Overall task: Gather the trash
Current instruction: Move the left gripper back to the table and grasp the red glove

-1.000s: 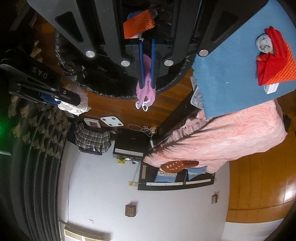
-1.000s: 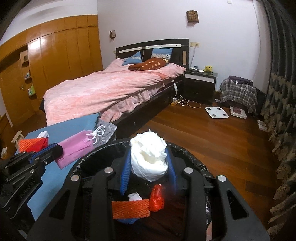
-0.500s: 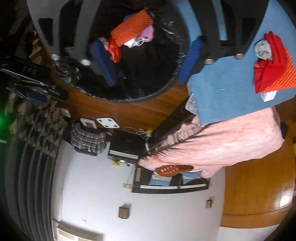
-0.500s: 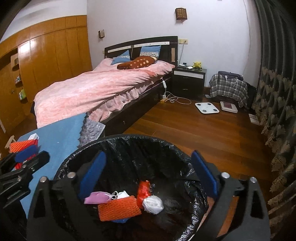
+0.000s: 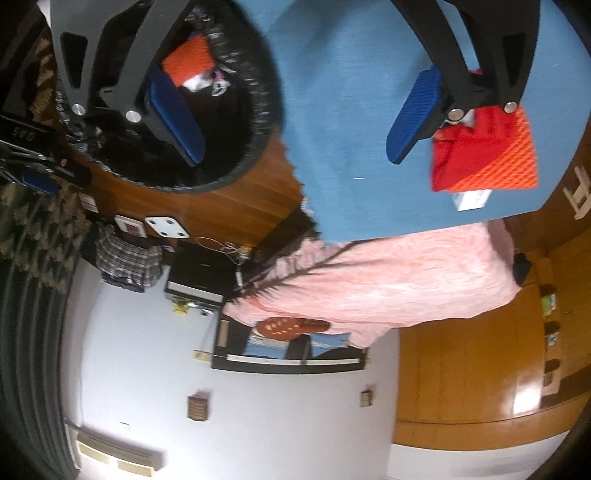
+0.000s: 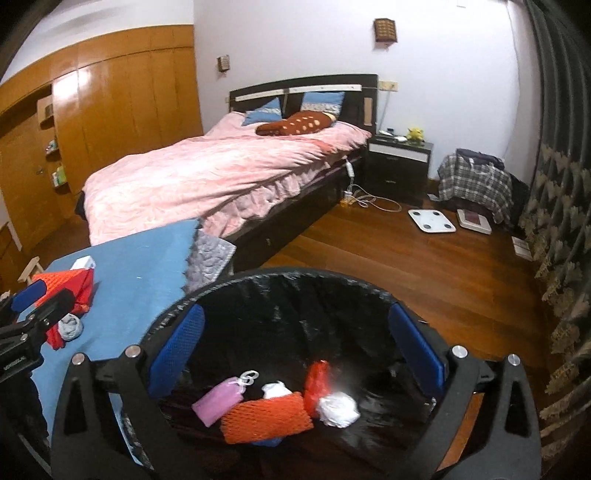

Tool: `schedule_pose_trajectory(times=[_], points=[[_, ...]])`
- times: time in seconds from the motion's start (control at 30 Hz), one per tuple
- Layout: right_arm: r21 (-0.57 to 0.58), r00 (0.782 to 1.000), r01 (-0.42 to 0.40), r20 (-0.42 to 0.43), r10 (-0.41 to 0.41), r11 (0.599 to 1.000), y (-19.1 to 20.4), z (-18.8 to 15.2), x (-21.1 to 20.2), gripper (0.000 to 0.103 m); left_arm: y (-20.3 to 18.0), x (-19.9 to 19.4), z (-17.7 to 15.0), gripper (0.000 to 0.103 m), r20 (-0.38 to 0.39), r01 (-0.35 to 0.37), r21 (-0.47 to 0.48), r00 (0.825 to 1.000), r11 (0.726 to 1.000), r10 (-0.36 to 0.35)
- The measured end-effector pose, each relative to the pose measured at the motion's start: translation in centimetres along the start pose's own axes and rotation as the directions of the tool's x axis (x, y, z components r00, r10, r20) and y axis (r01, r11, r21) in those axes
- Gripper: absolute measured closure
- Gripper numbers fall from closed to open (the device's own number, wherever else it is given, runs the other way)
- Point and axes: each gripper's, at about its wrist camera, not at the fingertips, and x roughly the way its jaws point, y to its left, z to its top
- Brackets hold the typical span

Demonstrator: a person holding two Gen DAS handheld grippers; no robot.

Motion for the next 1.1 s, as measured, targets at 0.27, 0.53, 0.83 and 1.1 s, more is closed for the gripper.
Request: schedule_pose_trajectory(times=[0.27,0.53,0.83,1.1], points=[[-0.032,0.998,-0.064,0.008,0.065,0.997,4.0,0.6,0.6,0.005,4.9,-1.2,-0.7,0.006,0.006,-0.099,-0.043,0.995,0.994,0.100],[-0.084,0.990,-0.144,-0.009,0.143,0.986,9.1,0.8,2.0,0.005,9.2,-1.9,-1.8,0.006,-0.002,-0.184,-0.084,0.983,0.979,0.184],[-0.139,0.974,-0.225,-0.024,0.224,0.964,14.5,1.0,3.9,0.005,13.6,-2.1,-2.3,0.007,0.000,-0.254,-0.131,0.967,0.958,0.257],[-0.164,0.968,-0.250,-0.055,0.245,0.954,18.0,1.5,7.0,0.005,15.2,1.2,-2.4,0.020,-0.027,-0.251,-0.107,0.968,0.962,0.249]])
